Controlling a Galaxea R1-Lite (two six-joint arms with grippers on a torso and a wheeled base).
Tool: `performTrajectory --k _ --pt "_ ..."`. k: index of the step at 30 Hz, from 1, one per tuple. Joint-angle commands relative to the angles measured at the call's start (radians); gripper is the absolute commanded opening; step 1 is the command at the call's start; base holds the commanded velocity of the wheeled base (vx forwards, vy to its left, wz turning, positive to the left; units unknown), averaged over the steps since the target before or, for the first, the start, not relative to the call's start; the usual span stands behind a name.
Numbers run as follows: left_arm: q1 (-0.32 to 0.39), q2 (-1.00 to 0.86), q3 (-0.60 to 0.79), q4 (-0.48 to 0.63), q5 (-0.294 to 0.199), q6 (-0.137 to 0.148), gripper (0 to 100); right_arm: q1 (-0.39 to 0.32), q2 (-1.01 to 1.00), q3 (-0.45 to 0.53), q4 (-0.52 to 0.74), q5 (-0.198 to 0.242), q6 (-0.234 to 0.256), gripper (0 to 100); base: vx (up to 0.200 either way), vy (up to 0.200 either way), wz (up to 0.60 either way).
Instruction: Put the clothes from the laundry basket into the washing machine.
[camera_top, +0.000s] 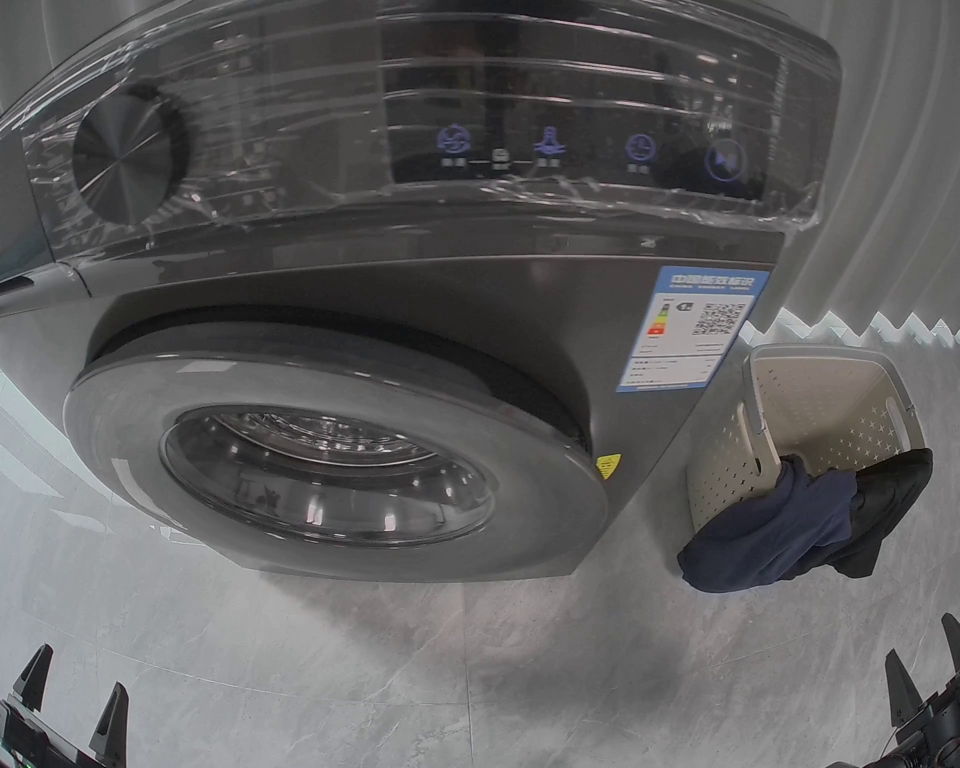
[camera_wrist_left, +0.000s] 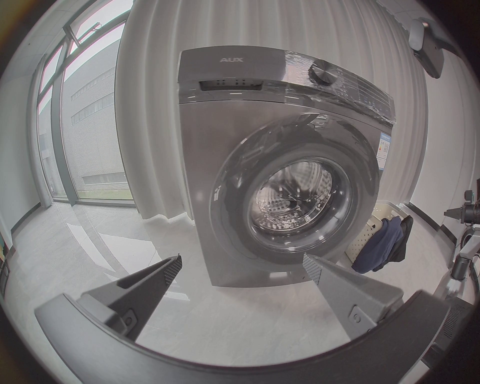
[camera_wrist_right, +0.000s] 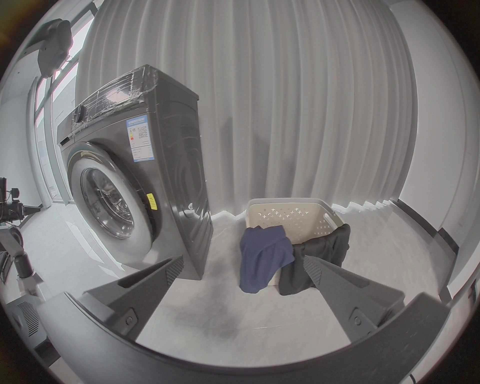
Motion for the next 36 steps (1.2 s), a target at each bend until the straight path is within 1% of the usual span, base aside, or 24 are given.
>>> performTrajectory --k 1,10,36 --pt "0.001 -0.017 0.018 -0.001 0.0 0.0 100 0.0 -0.016 0.018 0.0 0.0 0.0 100 0.0 0.2 0.0" --pt "0.001 -0.017 0.018 -0.001 0.0 0.0 100 0.0 -0.016 0.018 0.0 0.0 0.001 100 0.0 0.2 0.0" --pt "0.001 -0.017 0.018 -0.001 0.0 0.0 100 0.0 -0.016 0.018 -0.002 -0.009 0.014 100 0.0 0.0 0.0"
